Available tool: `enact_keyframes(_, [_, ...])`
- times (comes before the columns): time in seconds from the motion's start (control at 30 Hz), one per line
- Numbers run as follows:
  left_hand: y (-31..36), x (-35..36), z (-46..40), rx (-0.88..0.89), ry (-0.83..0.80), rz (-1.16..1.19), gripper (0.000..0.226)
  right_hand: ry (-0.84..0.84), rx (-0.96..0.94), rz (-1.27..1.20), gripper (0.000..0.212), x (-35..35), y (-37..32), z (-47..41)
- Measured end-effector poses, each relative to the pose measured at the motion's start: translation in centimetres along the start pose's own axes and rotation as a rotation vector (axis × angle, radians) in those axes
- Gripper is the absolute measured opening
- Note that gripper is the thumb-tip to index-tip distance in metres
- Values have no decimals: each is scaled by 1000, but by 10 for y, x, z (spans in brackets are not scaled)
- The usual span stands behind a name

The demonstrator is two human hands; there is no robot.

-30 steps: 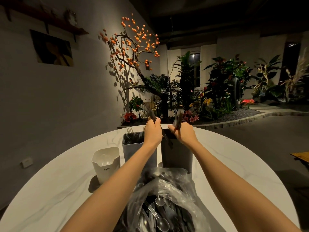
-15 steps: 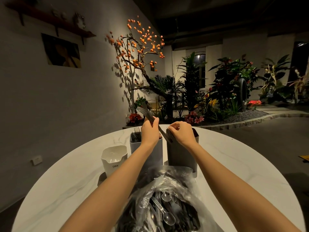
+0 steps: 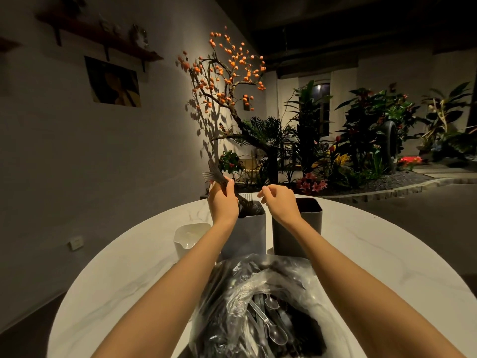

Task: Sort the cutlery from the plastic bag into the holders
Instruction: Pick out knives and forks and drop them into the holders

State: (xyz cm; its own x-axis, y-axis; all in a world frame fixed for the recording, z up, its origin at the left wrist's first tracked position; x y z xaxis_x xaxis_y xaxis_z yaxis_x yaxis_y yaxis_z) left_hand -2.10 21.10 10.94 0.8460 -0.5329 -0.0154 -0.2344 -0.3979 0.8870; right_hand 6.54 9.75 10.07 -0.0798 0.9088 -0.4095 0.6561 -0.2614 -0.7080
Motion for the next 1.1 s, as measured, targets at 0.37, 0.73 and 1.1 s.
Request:
enact_keyframes(0.37, [-14, 11, 1, -38, -248, -474, 29, -25, 25, 27, 30, 6, 13, -5])
enact_keyframes(0.73, [-19, 6, -16, 216, -45, -487, 44, -22, 43, 23, 32, 12, 21, -10])
enact_keyframes(1.1, [-22, 16, -10, 197, -231, -824, 29, -44, 49, 43, 28, 14, 23, -11])
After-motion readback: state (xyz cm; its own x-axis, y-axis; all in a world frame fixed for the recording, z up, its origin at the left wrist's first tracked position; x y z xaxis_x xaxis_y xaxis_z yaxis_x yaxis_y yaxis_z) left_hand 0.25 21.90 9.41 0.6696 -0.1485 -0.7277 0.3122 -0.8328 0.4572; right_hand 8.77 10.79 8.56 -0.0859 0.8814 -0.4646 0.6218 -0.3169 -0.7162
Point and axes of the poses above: each hand's wrist, its own z-axis away from the middle knuckle, its own x-axis out of the palm, y = z × x, the point moved 2 cm from there along -z, towards the middle knuckle, and after that the axes turned 2 degrees about -z, right-handed, at the moved point
